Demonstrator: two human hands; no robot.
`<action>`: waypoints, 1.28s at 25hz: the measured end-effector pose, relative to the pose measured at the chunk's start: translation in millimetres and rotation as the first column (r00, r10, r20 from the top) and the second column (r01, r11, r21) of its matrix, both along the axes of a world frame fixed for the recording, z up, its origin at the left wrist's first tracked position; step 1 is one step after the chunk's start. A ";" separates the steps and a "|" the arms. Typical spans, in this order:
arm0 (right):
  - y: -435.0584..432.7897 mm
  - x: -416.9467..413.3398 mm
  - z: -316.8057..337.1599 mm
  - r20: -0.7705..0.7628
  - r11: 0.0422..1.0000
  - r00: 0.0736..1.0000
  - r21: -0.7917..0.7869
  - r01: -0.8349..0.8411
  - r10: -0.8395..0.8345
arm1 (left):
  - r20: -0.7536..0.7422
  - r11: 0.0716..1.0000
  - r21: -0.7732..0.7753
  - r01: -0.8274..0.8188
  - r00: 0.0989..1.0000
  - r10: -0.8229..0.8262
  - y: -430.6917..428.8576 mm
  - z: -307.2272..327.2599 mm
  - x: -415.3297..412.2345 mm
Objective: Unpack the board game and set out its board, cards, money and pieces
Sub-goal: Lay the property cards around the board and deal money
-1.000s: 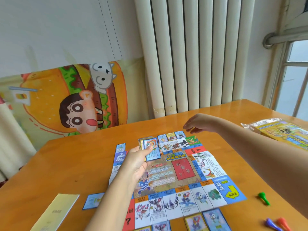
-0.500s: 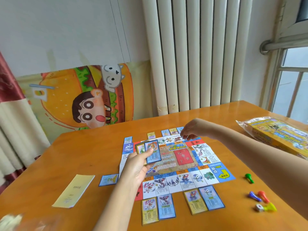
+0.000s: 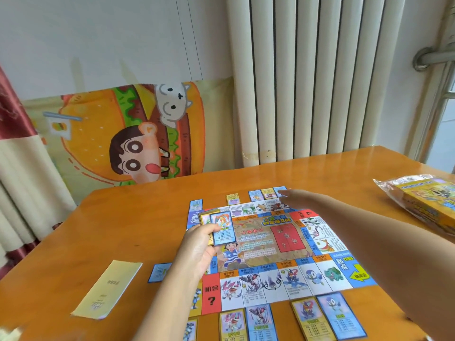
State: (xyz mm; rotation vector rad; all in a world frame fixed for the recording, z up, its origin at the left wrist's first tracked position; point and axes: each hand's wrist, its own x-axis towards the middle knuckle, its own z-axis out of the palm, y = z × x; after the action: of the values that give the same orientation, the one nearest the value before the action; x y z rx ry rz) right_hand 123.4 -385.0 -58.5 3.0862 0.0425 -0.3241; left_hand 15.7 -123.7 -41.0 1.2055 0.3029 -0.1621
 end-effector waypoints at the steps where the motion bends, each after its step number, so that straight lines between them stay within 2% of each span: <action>1: 3.2 4.3 -3.0 -0.014 1.000 1.000 -0.015 -0.013 0.013 | -0.001 1.000 0.004 0.002 1.000 -0.002 0.3 -1.5 3.0; 4: 11.4 10.8 -6.6 -0.057 0.999 0.998 0.037 -0.012 0.014 | -0.013 1.000 0.006 0.008 1.000 -0.007 -1.1 -6.4 8.7; 6: 13.3 15.7 -9.3 -0.028 0.997 0.999 0.073 -0.012 0.015 | -0.026 1.000 0.007 0.011 1.000 -0.011 -2.1 -9.9 12.6; 12: 18.6 19.8 -7.8 -0.034 0.999 0.999 0.030 -0.036 0.037 | -0.025 1.000 0.010 0.020 0.999 -0.020 0.8 -16.3 16.2; 20: 25.9 15.3 -3.6 -0.017 0.994 1.000 0.102 0.024 -0.023 | -0.026 1.000 -0.002 0.027 0.999 -0.027 2.2 -16.4 15.7; 23: 26.5 9.6 -0.5 -0.049 0.999 0.999 0.039 -0.014 0.016 | -0.026 1.000 -0.010 0.019 0.999 -0.019 3.3 -15.5 13.9; 25: 22.6 9.1 -0.4 0.002 0.998 0.998 -0.018 -0.056 0.056 | -0.030 0.999 -0.043 0.017 0.999 -0.018 3.9 -14.4 12.3; 26: 21.0 10.3 0.8 0.087 0.998 0.994 0.005 -0.060 0.060 | -0.034 0.998 -0.066 0.018 0.999 -0.020 4.6 -14.0 11.1; 28: 22.4 5.3 8.9 0.232 0.980 0.972 0.185 -0.075 0.031 | -0.030 0.995 -0.094 0.034 0.999 -0.037 7.6 -14.3 7.6; 30: 29.7 -7.1 22.2 0.298 0.929 0.955 0.352 -0.113 0.004 | -0.002 0.994 -0.078 0.073 0.997 -0.073 11.4 -15.0 0.4; 32: 38.3 -29.5 34.5 0.296 0.852 0.955 0.500 -0.156 0.002 | 0.034 0.992 -0.054 0.117 0.993 -0.116 14.5 -16.0 -10.6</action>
State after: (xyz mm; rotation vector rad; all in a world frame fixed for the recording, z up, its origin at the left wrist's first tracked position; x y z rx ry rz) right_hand 93.9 -346.7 -24.1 3.6154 0.2980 0.1796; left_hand 5.1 -109.1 -57.0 1.1698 0.1995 -0.2514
